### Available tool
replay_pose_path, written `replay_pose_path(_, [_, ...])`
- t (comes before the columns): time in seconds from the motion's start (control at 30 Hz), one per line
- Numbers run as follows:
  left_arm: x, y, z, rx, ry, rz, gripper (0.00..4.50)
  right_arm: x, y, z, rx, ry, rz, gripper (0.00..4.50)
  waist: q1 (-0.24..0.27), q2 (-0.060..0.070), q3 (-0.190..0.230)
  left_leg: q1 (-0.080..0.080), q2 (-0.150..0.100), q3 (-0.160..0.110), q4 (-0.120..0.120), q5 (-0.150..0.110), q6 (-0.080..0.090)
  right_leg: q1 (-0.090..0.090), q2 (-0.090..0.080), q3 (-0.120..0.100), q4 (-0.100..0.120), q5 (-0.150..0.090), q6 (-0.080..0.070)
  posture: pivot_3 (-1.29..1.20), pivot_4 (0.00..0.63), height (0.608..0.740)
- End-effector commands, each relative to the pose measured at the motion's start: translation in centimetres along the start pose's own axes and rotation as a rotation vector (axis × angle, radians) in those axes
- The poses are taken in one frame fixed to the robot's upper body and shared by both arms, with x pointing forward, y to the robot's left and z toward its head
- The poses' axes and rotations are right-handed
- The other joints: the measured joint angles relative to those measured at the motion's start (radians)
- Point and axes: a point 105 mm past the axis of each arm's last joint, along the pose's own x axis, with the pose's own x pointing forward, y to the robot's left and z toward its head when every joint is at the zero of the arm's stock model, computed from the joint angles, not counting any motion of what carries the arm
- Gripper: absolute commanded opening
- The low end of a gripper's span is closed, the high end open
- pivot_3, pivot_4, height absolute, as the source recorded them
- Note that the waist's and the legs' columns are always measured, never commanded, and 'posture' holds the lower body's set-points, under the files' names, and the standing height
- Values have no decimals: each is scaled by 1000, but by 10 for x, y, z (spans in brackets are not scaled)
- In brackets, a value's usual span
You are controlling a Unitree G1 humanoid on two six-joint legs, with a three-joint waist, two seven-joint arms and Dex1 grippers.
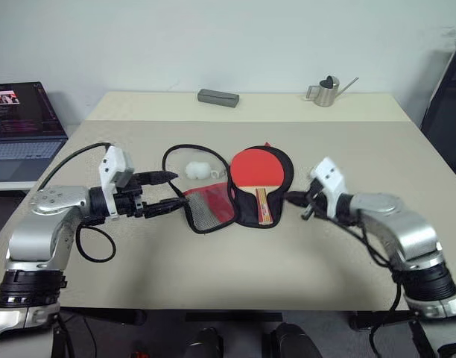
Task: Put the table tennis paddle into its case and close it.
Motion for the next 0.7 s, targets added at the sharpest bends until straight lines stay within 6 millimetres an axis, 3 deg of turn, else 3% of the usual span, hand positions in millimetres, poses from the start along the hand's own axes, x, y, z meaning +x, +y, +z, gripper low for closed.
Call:
replay_pose_path(0.03, [-17,13,-9,12,26,99,3896,-12,-9,30,-37,-95,-16,228,0,0,0,0,0,0,0,0,0,0,0,0,0,0,0,0,150,740])
replay_pose_path(0.17, [-28,26,-20,11,70,155,3896,-12,-6,43,-38,-147,11,228,3,0,0,0,0,-1,0,0,0,0,0,-1,0,0,0,0,150,740])
replay_pose_path(0.3, [-32,38,-30,-4,95,193,3896,-14,10,54,-69,-197,121,228,4,0,0,0,0,0,0,0,0,0,0,0,0,0,0,0,150,740])
replay_pose_path(0.43, [-31,45,-38,-5,113,210,3896,-22,28,55,-97,-185,259,228,4,0,0,-1,-1,-1,0,0,0,0,-1,-1,0,0,0,0,150,740])
replay_pose_path(0.7, [-19,57,-56,-11,139,254,3896,-39,31,68,-209,-186,317,228,4,0,0,0,-1,-1,1,0,0,1,-1,-1,0,0,0,0,150,740])
